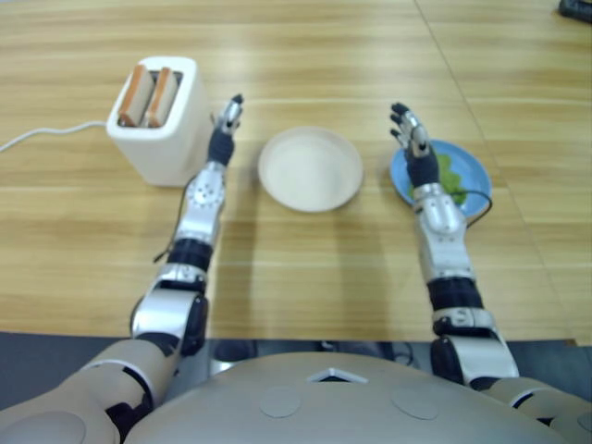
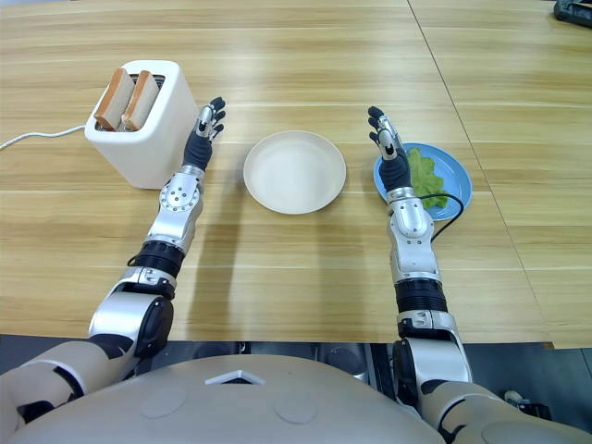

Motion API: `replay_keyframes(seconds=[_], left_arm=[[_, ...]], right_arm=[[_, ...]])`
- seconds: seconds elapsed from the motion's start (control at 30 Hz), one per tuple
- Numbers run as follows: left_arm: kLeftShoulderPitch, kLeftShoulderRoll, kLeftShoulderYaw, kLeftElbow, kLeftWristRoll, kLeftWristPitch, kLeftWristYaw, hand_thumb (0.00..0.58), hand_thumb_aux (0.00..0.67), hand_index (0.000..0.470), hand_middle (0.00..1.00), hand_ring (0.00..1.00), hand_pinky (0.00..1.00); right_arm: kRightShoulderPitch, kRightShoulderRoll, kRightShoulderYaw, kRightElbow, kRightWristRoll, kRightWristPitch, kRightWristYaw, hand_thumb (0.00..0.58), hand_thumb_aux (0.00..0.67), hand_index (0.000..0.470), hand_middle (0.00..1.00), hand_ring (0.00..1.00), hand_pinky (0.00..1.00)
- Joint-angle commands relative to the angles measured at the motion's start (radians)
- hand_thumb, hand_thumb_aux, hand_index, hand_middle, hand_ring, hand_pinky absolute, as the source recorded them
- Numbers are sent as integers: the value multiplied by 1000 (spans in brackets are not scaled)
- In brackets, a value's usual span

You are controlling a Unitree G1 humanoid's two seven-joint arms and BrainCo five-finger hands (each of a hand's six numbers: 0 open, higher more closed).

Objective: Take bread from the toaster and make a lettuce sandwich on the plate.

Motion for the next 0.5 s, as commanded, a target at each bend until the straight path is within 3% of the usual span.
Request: replay_keyframes(seconds=[0.03,0.13,0.23,0.33,0.4,0.5], left_arm=[[85,48,-30,-435,43,125,-45,0,0,0,0,0,0],[117,124,41,-725,31,245,-77,0,0,0,0,0,0],[118,265,170,-841,128,335,-55,0,0,0,0,0,0],[137,433,237,-779,376,440,31,0,0,0,0,0,0],[149,512,210,-669,502,513,75,0,0,0,0,0,0],[150,559,156,-478,577,582,87,0,0,0,0,0,0]], right_arm=[[3,-7,-1,7,0,11,3,0,0,0,0,0,0],[1,-7,-1,18,-2,7,2,0,0,0,0,0,0],[-4,-4,0,28,-4,5,-1,0,0,0,0,0,0],[-8,-3,2,35,-5,1,-2,0,0,0,0,0,0],[-10,-3,3,37,-5,-1,-2,0,0,0,0,0,0],[-12,-4,4,37,-6,-3,-2,0,0,0,0,0,0]])
